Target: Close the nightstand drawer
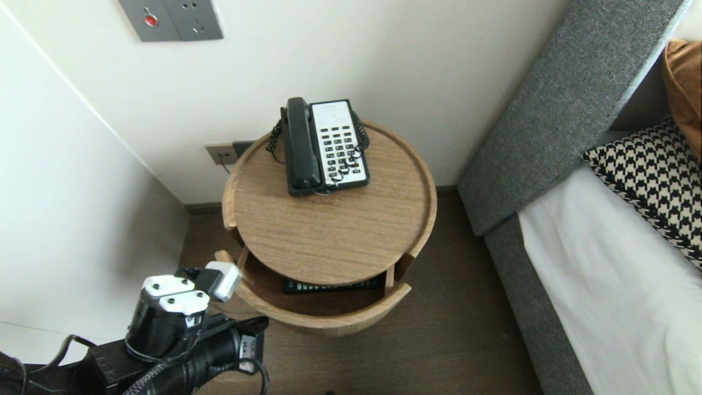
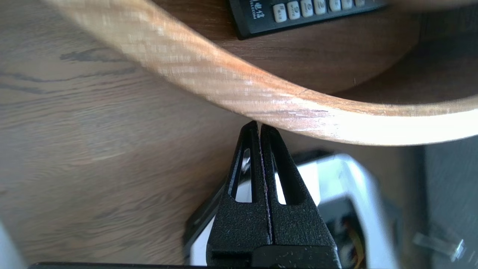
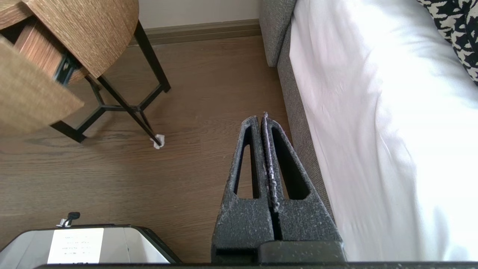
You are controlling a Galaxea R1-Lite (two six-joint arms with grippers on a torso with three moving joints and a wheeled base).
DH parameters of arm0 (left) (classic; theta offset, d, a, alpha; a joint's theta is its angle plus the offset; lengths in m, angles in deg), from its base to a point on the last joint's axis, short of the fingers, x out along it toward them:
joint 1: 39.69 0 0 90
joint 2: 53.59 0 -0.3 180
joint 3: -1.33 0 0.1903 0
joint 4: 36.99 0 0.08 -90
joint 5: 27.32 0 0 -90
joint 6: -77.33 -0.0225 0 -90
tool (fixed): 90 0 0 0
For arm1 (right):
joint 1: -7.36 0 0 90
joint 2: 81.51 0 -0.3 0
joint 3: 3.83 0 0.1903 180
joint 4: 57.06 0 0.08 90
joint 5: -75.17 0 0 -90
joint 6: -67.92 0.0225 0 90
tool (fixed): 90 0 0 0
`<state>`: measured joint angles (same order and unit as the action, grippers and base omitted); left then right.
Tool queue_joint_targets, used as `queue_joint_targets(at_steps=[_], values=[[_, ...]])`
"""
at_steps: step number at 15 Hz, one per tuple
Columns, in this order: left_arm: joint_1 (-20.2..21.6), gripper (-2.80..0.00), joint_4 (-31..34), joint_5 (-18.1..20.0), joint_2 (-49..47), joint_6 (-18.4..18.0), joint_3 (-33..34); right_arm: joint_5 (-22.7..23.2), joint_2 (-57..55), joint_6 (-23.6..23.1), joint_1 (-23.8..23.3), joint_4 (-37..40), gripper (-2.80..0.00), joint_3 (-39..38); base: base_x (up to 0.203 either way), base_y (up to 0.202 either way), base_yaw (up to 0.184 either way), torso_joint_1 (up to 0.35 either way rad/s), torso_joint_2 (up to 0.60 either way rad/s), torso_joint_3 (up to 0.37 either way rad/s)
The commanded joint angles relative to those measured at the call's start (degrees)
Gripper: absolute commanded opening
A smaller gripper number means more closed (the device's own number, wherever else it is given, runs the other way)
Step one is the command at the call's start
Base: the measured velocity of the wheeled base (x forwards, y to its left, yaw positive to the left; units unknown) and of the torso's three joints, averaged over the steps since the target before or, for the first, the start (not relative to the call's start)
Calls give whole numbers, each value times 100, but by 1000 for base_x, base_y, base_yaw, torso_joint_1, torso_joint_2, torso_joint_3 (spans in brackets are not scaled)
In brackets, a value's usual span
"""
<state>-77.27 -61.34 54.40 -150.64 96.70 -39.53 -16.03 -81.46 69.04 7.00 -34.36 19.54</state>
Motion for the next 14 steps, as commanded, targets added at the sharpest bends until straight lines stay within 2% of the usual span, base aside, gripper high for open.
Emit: queue_joint_targets(at_steps=[1, 5, 8, 14], values=[[-13, -280, -27, -71, -225, 167, -198, -2, 57, 2, 0, -4, -280, -26, 0, 0, 0, 0, 0, 0], [-49, -280, -27, -125, -361, 261, -460, -2, 57, 2, 0, -4, -280, -26, 0, 0, 0, 0, 0, 0], [-57, -280, -27, -399, -453, 407, -664, -2, 57, 2, 0, -4, -280, -26, 0, 0, 0, 0, 0, 0], [-240, -280, -27, -455, -430, 515, -746, -2, 57, 2, 0, -1, -280, -26, 0, 0, 0, 0, 0, 0]])
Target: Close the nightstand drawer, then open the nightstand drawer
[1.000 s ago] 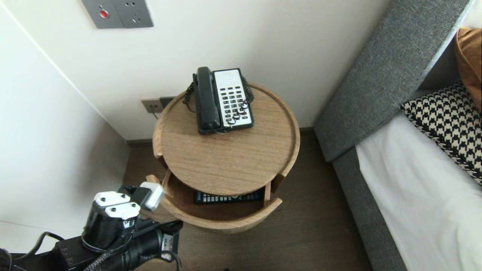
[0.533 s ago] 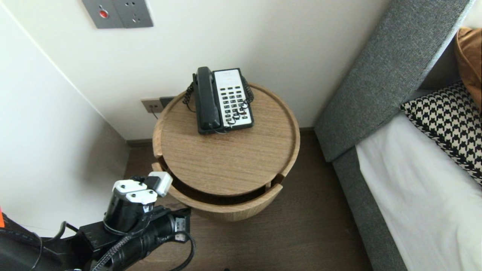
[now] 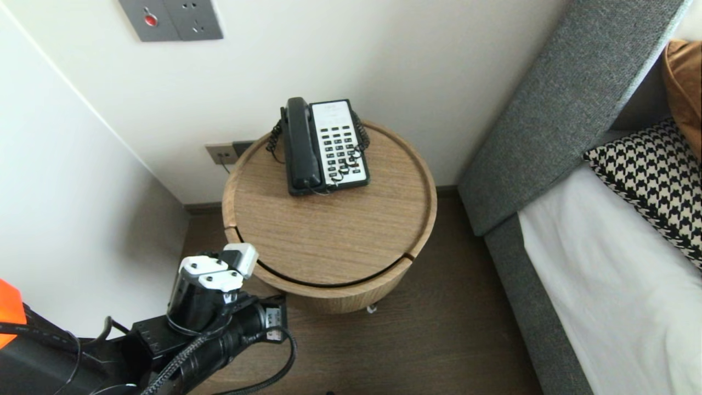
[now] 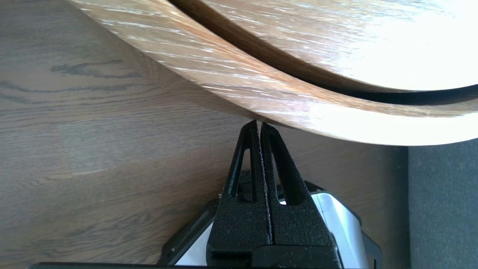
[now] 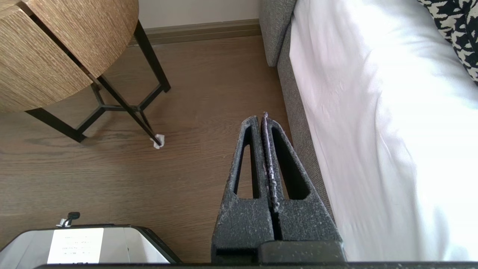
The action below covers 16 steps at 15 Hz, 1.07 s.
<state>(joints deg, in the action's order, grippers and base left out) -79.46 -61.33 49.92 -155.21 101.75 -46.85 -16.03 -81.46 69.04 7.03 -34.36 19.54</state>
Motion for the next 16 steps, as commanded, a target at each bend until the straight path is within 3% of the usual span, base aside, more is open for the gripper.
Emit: queue_joint_targets(at_steps=[1, 9, 11, 14, 16], values=[[-40, -280, -28, -7, 54, 10, -15, -2, 57, 2, -2, -4, -280, -26, 0, 0, 0, 0, 0, 0], [-383, -280, 324, -446, 813, -42, 168, -2, 57, 2, -2, -4, -280, -26, 0, 0, 0, 0, 0, 0], [-372, -280, 604, -760, 1124, -54, 235, -2, 57, 2, -2, 2, -280, -26, 0, 0, 0, 0, 0, 0], [-22, -280, 1147, -843, 1875, -147, 279, -2, 57, 2, -2, -2, -280, -26, 0, 0, 0, 0, 0, 0], [542, -280, 1632, -662, 2520, -408, 245, -2, 57, 2, -2, -4, -280, -26, 0, 0, 0, 0, 0, 0]])
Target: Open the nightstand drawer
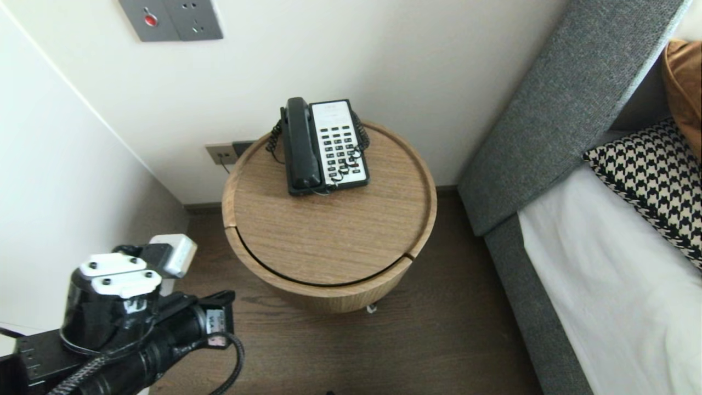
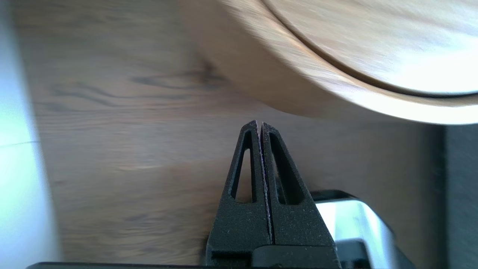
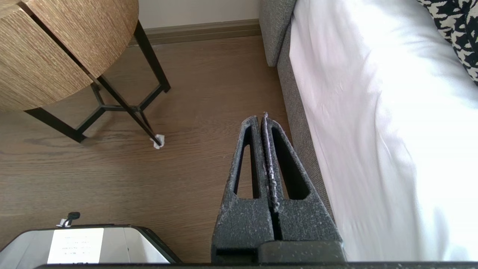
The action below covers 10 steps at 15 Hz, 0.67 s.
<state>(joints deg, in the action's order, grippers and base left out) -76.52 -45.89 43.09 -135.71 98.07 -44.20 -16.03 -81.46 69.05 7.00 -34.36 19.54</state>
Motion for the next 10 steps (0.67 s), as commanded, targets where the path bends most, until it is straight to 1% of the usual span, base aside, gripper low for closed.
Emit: queue_joint_targets(at_steps=[1, 3, 5, 8, 10], values=[[581, -280, 279, 177, 934, -283, -33, -2, 57, 0, 0, -4, -280, -26, 0, 0, 0, 0, 0, 0], [1304, -280, 736, 512, 1747, -820, -18, -2, 57, 0, 0, -4, -280, -26, 0, 0, 0, 0, 0, 0], [1908, -280, 1313, 821, 2627, -1179, 45, -2, 57, 0, 0, -4, -280, -26, 0, 0, 0, 0, 0, 0], [2727, -280, 2315, 1289, 3912, -1423, 275, -2, 57, 0, 0, -4, -280, -26, 0, 0, 0, 0, 0, 0], [3196, -280, 2694, 1610, 4598, -1524, 640, -2, 57, 0, 0, -4, -280, -26, 0, 0, 0, 0, 0, 0]])
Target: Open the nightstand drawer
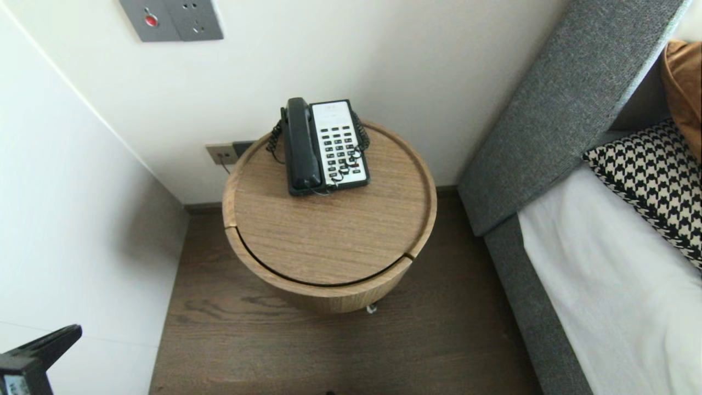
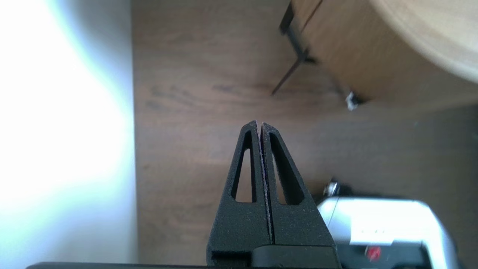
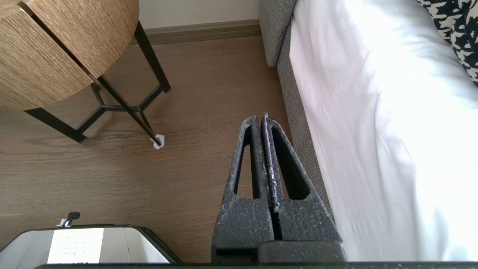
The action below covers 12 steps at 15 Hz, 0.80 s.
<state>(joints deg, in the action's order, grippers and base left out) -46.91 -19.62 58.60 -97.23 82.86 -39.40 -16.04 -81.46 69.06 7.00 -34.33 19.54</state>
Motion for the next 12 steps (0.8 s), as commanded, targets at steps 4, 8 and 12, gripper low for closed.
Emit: queue_joint_targets(at_steps=[4, 8, 12], values=[[545, -280, 348, 331, 1875, -410, 876, -2, 57, 0, 0, -6, -280, -26, 0, 0, 0, 0, 0, 0], [563, -280, 438, 409, 2771, -663, 1705, -2, 57, 0, 0, -2, -280, -26, 0, 0, 0, 0, 0, 0], [644, -280, 388, 526, 3515, -871, 1826, -2, 57, -7, 0, -1, -280, -26, 0, 0, 0, 0, 0, 0]])
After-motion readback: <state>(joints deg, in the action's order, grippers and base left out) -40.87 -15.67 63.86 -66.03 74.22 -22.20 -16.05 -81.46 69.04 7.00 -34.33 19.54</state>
